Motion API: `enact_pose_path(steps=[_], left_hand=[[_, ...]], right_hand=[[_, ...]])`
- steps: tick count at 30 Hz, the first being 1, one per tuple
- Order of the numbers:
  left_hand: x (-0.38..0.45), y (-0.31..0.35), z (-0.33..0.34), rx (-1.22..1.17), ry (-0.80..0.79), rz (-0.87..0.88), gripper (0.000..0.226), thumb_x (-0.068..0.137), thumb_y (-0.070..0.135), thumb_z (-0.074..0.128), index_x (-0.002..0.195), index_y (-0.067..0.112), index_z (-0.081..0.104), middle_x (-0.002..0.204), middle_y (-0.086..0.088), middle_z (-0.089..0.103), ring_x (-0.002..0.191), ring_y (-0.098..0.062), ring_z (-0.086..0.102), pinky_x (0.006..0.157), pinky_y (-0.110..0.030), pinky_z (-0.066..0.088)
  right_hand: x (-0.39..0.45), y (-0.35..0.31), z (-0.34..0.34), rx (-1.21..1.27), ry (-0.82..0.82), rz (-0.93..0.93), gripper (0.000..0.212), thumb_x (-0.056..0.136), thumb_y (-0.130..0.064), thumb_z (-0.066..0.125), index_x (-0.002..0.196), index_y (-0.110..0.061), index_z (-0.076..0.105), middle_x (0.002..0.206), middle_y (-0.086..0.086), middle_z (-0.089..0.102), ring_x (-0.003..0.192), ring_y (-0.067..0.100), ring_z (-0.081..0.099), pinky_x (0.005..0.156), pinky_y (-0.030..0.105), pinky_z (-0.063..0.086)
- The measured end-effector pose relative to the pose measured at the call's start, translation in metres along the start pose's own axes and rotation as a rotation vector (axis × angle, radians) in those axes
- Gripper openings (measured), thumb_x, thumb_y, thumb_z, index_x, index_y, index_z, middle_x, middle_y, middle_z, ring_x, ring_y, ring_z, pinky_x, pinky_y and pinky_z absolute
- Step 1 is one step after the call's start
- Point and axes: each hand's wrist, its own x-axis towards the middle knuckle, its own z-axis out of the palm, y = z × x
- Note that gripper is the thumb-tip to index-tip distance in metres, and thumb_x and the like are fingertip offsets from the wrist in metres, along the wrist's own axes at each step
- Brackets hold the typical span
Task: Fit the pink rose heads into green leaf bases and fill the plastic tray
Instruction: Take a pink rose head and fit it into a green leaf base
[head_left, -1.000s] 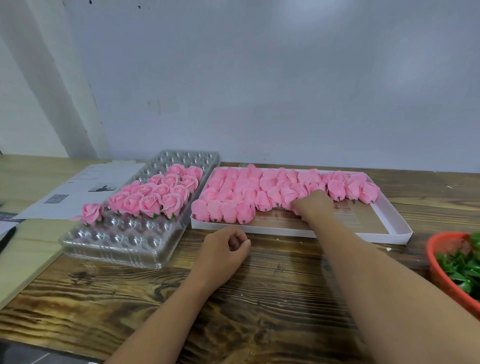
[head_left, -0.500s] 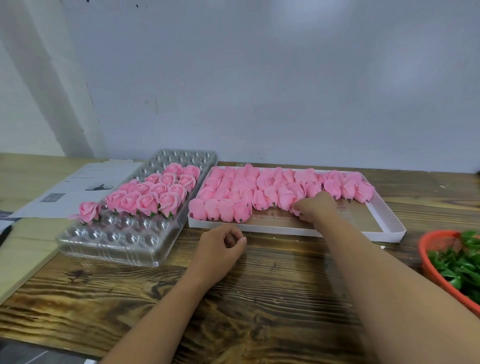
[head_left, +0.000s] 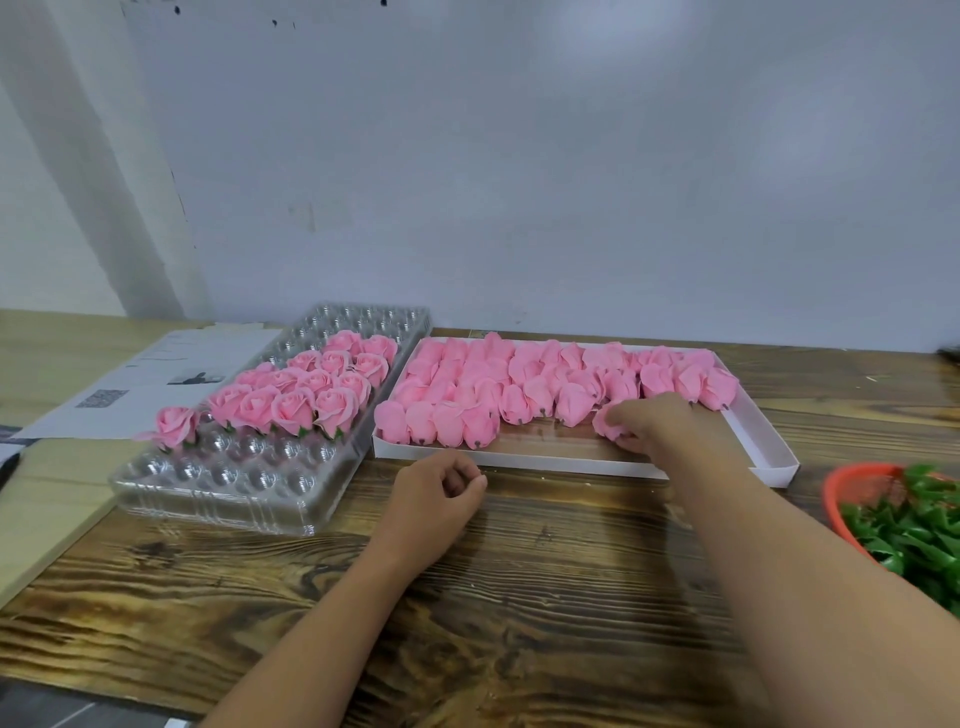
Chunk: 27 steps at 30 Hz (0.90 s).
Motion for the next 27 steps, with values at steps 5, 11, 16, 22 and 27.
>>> enact_pose_path(steps=[5, 11, 16, 22, 27], left_hand=[[0.0, -0.002, 0.0, 0.009, 0.001, -0.001, 0.017, 0.091, 0.022, 0.074, 0.076, 0.029, 0.068, 0.063, 0.014, 0.061, 0.06, 0.0, 0.054, 0.058, -0.013, 0.044], [-0.003, 0.013, -0.001, -0.091, 0.039, -0.042, 0.011, 0.093, 0.028, 0.071, 0.082, 0.029, 0.071, 0.076, 0.013, 0.071, 0.071, -0.001, 0.065, 0.066, -0.013, 0.048], [-0.01, 0.064, 0.014, -0.386, -0.296, -0.184, 0.008, 0.09, 0.056, 0.064, 0.096, 0.052, 0.065, 0.106, 0.024, 0.071, 0.101, 0.005, 0.067, 0.085, -0.021, 0.055], [-0.014, 0.092, 0.044, -0.686, -0.379, -0.251, 0.032, 0.105, 0.029, 0.055, 0.128, 0.009, 0.066, 0.122, -0.011, 0.073, 0.12, -0.03, 0.066, 0.108, -0.053, 0.048], [-0.013, 0.088, 0.048, -0.638, -0.336, -0.228, 0.024, 0.103, 0.023, 0.059, 0.121, 0.009, 0.068, 0.114, -0.009, 0.076, 0.109, -0.02, 0.072, 0.104, -0.04, 0.054]], right_hand=[[-0.008, 0.0, -0.017, 0.01, 0.037, -0.006, 0.019, 0.071, -0.01, 0.071, 0.087, -0.005, 0.061, 0.092, 0.012, 0.072, 0.093, 0.027, 0.071, 0.092, 0.044, 0.056], [-0.061, 0.018, -0.014, 0.162, 0.047, -0.318, 0.017, 0.074, -0.012, 0.073, 0.063, -0.009, 0.061, 0.066, 0.009, 0.06, 0.067, 0.02, 0.056, 0.069, 0.031, 0.048], [-0.103, 0.042, 0.006, 0.176, 0.015, -0.447, 0.025, 0.073, -0.034, 0.081, 0.087, -0.017, 0.07, 0.079, -0.001, 0.072, 0.074, 0.013, 0.067, 0.072, 0.03, 0.054], [-0.124, 0.062, 0.016, 0.239, -0.074, -0.607, 0.011, 0.081, -0.02, 0.078, 0.085, -0.027, 0.07, 0.076, -0.002, 0.072, 0.069, 0.016, 0.069, 0.061, 0.029, 0.057], [-0.127, 0.066, 0.017, 0.298, -0.146, -0.67, 0.025, 0.081, -0.005, 0.076, 0.086, -0.028, 0.07, 0.076, -0.011, 0.073, 0.069, -0.001, 0.066, 0.063, 0.013, 0.051]])
